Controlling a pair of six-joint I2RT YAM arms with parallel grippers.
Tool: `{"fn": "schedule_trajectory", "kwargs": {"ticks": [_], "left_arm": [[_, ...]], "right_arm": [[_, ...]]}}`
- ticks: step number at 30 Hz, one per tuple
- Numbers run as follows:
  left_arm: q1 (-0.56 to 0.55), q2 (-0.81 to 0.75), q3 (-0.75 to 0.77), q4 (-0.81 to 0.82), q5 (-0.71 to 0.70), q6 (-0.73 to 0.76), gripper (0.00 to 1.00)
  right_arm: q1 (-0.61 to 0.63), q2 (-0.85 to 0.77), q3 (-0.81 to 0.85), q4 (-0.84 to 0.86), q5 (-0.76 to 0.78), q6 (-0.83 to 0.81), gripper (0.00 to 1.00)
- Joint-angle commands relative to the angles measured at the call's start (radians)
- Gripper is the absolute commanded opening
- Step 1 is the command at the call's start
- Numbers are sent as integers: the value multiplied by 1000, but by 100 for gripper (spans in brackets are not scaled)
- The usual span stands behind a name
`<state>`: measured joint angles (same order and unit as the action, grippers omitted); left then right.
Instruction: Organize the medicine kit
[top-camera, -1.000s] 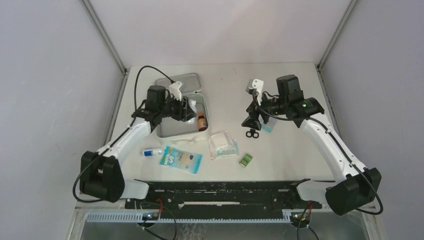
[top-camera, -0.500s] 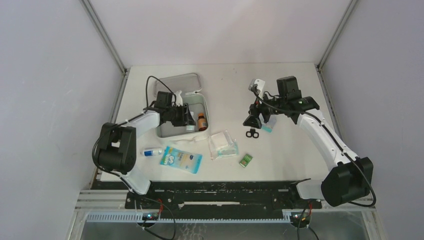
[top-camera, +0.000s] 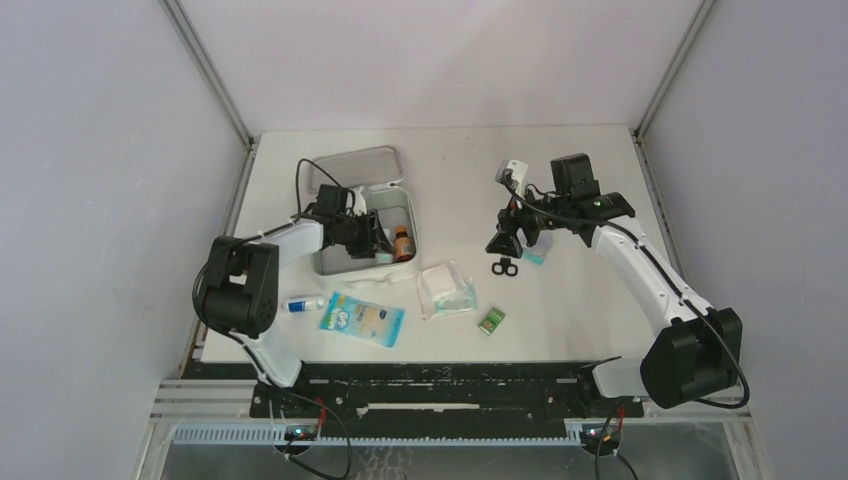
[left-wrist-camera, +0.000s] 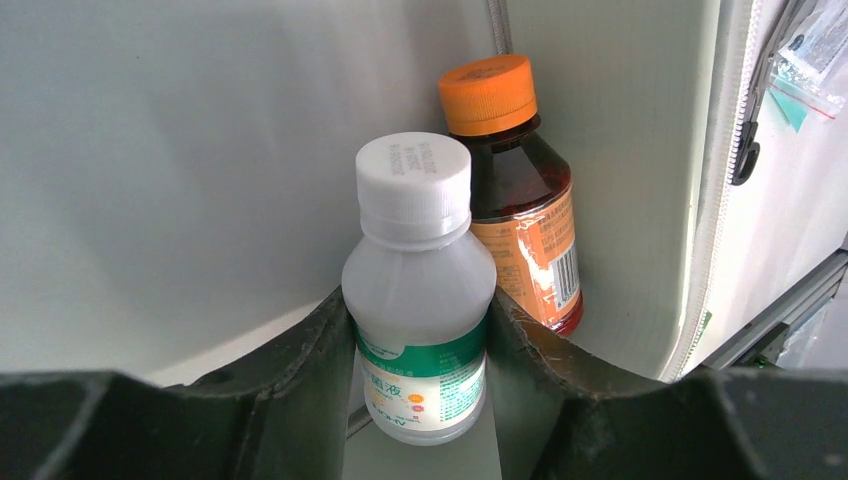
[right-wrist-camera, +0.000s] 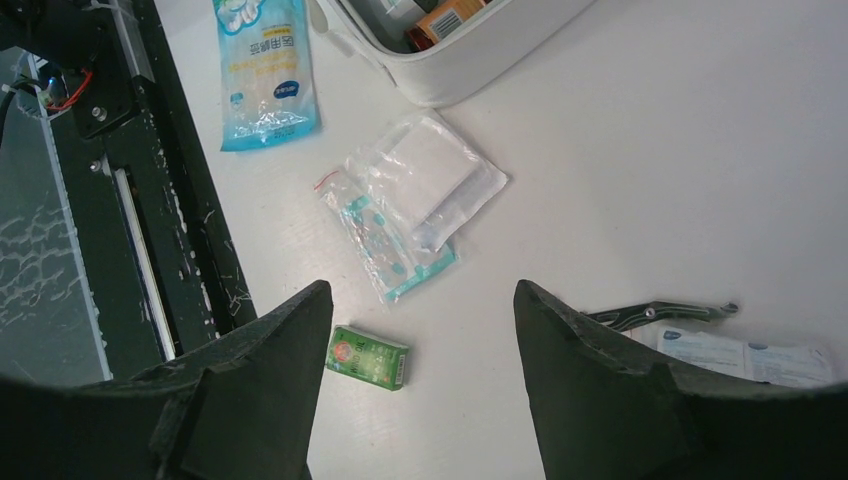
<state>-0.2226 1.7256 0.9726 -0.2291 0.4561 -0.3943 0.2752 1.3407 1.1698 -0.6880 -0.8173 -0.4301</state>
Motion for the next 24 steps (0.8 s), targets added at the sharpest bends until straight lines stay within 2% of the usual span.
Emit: {"fn": "schedule_trajectory", "kwargs": {"ticks": [1,13,24], "left_arm": [[2,-7,39,6,36,-21,37],[0,-45,27,-30,62,-10,50],[1,-84,31,-56,60,8,68]], "right_arm": [[-4,5,1,35,-7,0,66],[-4,11,1,29,5,-11,66],[-4,12,1,25,11,-16,66]]}}
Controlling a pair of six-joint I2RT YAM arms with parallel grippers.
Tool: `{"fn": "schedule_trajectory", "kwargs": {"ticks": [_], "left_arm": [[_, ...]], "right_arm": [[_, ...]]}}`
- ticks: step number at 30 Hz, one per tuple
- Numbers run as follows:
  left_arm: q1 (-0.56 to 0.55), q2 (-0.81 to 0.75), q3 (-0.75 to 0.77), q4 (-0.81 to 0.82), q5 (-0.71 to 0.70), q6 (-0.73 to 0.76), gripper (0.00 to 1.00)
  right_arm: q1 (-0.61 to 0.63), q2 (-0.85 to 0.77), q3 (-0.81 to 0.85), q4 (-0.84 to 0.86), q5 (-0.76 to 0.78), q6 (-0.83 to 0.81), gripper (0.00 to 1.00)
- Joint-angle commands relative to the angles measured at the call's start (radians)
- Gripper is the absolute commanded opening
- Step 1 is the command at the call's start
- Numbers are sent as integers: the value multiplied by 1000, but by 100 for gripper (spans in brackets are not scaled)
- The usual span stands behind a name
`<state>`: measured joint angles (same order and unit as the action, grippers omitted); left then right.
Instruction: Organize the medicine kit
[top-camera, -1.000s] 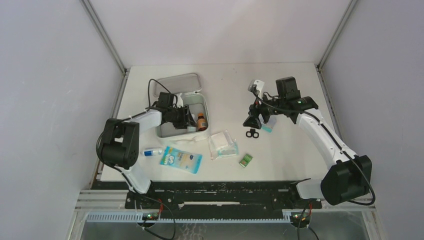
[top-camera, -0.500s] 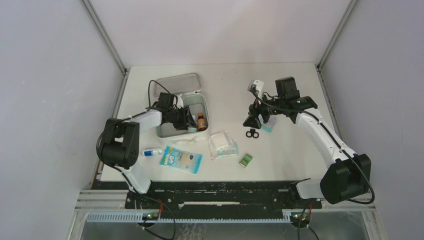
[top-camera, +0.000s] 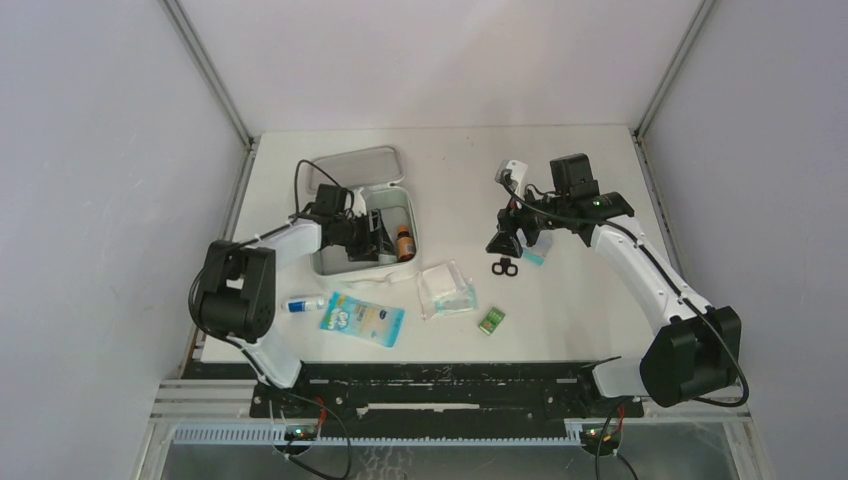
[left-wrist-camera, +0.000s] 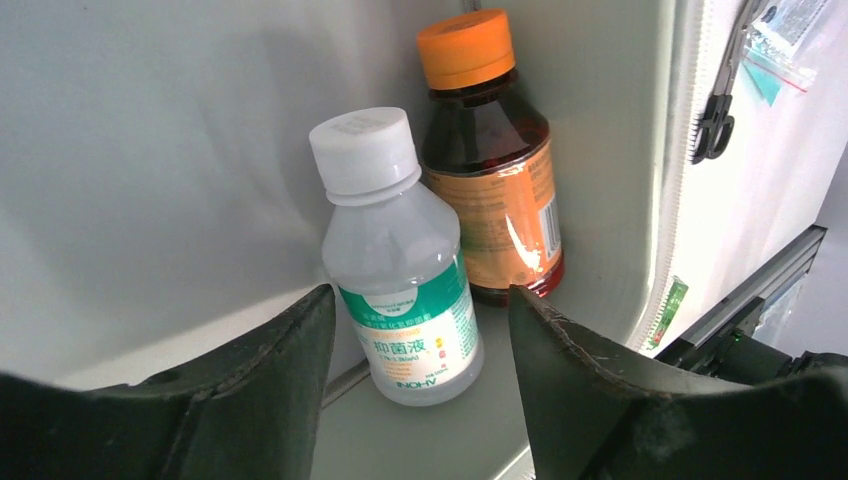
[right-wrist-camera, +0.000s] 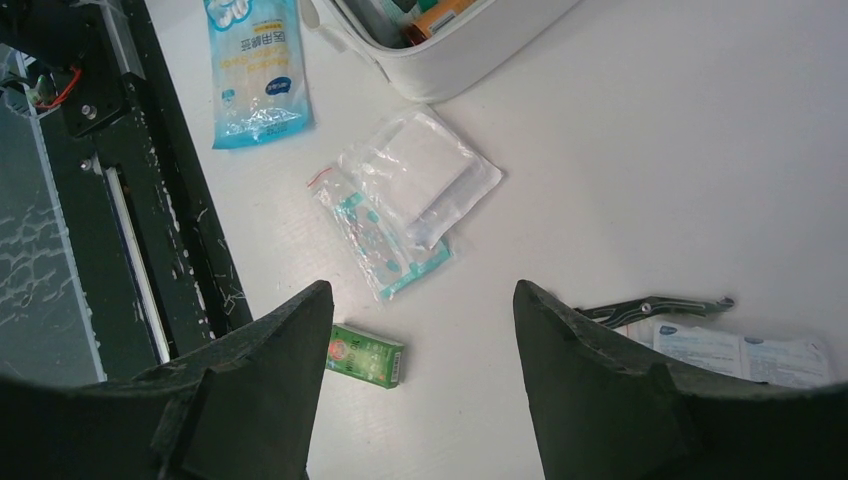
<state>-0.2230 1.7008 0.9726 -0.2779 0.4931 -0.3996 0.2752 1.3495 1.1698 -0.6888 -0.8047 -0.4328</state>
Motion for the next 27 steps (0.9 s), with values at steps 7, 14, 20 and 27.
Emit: {"fn": "schedule_trajectory", "kwargs": {"ticks": [7,14,20,27], "left_arm": [[1,-90,36,-25,-1,46,77],[3,-142,55,-51,-70,122,84],[2,-220,67,-48,-128,191,89],[2,-370,40,-6,-216,279,99]], "right_arm": [[-4,5,1,23,0,-17,66],[-4,0,0,19,-2,-23,67],[-4,-9,0,10,-1,-29,68],[-4,-34,0,-33,2,-79,75]]}}
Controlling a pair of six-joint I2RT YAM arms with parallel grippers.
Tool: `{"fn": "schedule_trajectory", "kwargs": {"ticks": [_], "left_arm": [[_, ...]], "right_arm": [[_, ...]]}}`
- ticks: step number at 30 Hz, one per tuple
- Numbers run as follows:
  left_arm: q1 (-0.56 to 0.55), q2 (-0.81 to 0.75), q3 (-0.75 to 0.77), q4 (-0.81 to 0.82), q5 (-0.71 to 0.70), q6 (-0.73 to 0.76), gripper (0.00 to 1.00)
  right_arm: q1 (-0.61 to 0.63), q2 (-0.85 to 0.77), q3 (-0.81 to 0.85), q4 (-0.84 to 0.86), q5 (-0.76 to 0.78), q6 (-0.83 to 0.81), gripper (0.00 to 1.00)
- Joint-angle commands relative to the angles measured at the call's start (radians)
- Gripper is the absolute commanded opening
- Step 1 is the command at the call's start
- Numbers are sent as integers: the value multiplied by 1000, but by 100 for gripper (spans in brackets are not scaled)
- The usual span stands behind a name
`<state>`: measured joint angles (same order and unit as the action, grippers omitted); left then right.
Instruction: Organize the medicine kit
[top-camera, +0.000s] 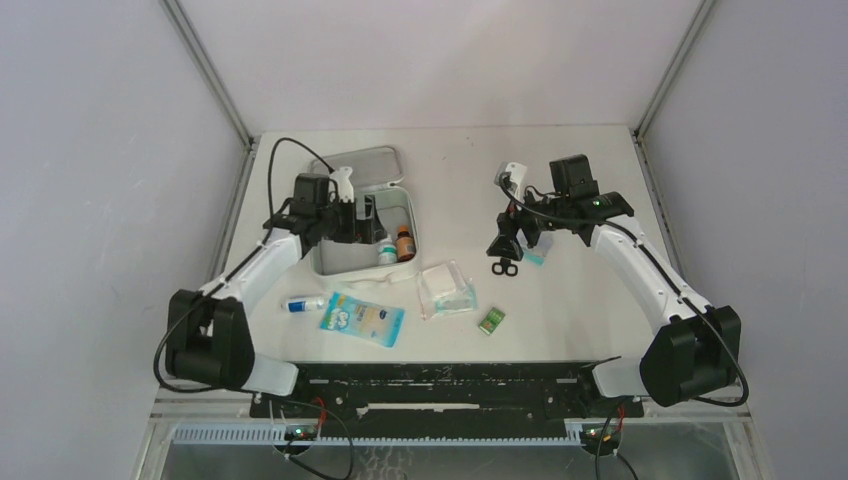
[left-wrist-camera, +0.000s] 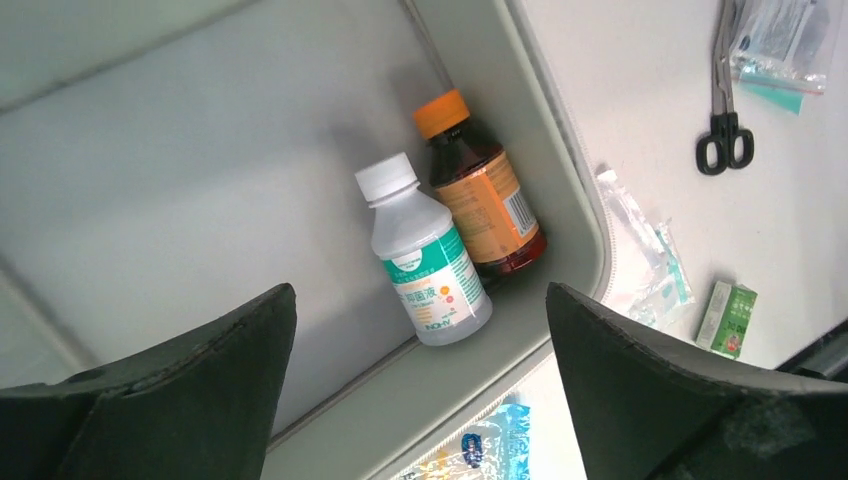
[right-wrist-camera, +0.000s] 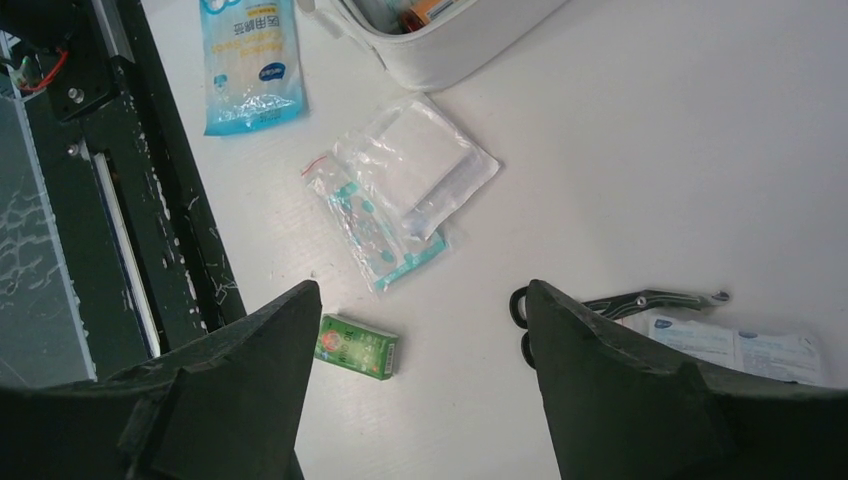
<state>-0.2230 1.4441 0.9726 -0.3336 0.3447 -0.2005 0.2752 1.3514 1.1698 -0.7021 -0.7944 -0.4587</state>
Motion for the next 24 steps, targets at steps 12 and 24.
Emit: {"fn": "schedule_trajectory", "kwargs": {"ticks": [12,24], "left_arm": [[3,-397,-33,133,-222,254,100],[4,-455,9,-100,-112,485,100]], "right_arm": [[65,-116,-119,-78,124,-325,91],[242,-67,-297,-68,267,-557,95]]}}
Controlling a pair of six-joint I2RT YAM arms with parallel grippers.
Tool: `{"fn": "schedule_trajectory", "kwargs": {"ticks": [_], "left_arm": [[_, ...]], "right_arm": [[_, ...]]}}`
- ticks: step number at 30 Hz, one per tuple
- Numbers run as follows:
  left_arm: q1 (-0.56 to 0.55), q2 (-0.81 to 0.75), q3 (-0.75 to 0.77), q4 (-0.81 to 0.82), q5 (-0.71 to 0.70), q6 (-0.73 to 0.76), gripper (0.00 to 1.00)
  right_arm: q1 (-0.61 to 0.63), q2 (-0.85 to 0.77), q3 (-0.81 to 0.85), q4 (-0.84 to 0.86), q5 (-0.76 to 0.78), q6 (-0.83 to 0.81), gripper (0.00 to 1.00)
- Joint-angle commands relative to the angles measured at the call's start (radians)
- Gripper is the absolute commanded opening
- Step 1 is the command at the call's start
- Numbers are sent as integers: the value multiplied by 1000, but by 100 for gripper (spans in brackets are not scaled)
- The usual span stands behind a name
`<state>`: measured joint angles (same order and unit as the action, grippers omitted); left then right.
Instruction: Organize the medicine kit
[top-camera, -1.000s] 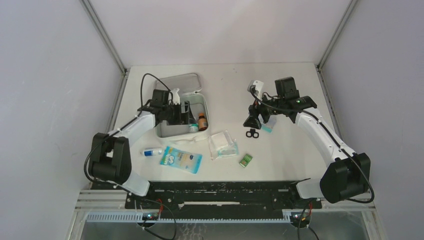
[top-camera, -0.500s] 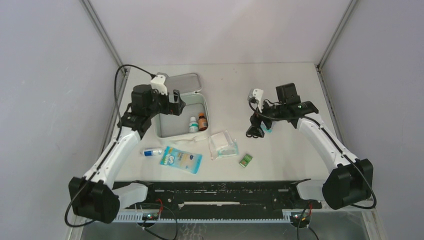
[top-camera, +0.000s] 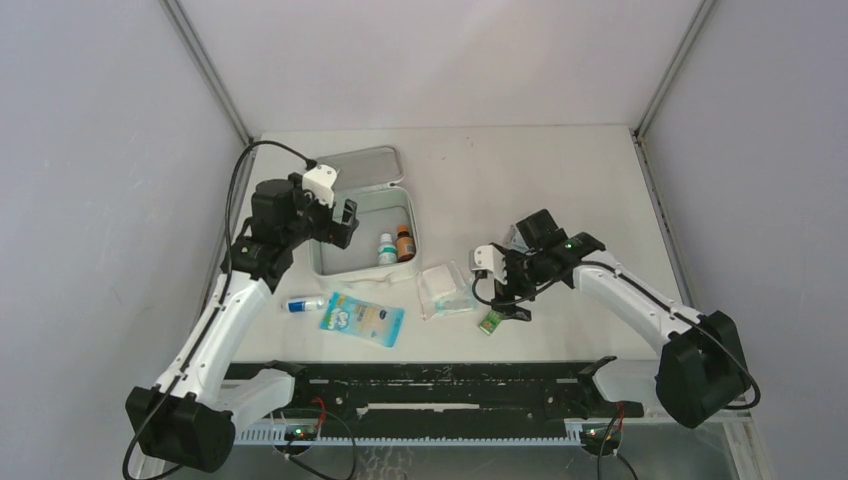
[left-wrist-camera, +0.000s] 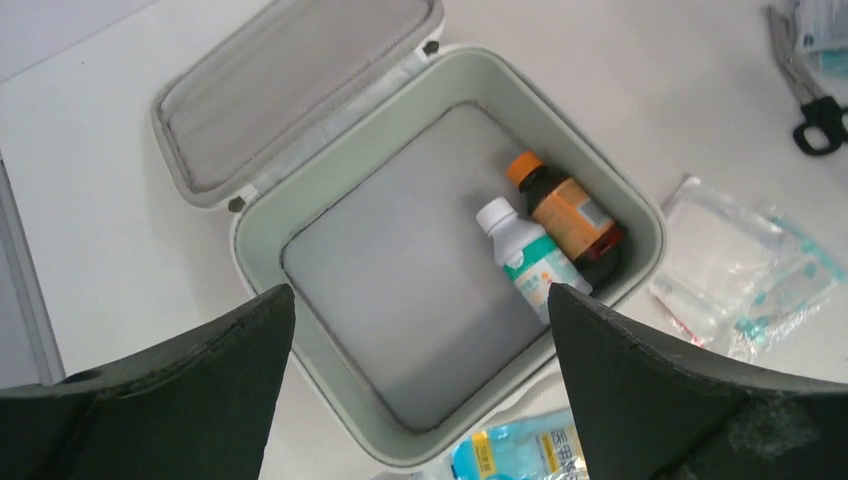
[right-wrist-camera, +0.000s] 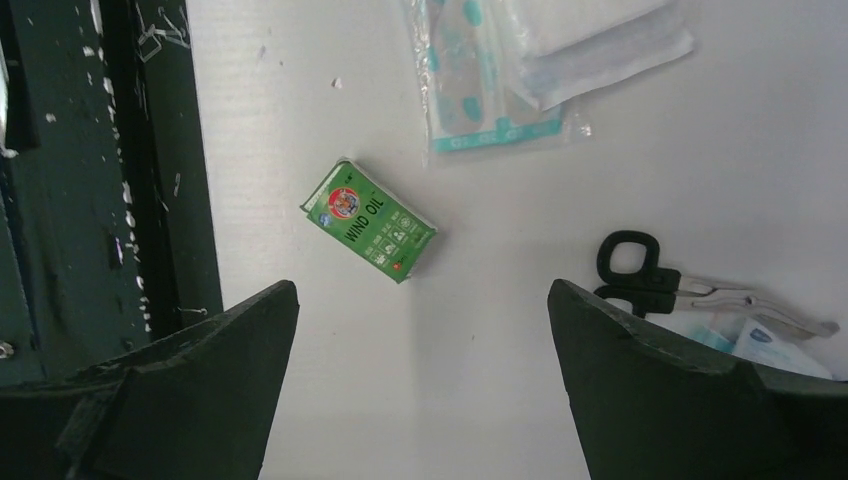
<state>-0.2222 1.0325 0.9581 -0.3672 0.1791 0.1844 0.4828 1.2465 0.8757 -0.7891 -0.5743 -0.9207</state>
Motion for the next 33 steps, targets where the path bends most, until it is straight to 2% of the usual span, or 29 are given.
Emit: {"fn": "schedule_trajectory", "kwargs": {"ticks": [1,7,15,21,25,33], "left_arm": [[4,-50,19,-71,46,105,100],[3,-96,-12,-70,-22,134,100],[3,-101,4,-97,-35,159,100],[4,-106,1,-90,-51,172,100],[3,-105,-2,-79,-53,174,100],[3,-109,-1,-63,-57,190,100]], "right_arm": [[43,60,-3,22,52,-102,95],[98,171,-3,36,92,-148,95],[148,276,-5,73,127,-155,94],[184,309,-34,82,158,-154,87],[192,307,-55,87,182,-142,79],[197,229,-106,88,199,-103,65]]}}
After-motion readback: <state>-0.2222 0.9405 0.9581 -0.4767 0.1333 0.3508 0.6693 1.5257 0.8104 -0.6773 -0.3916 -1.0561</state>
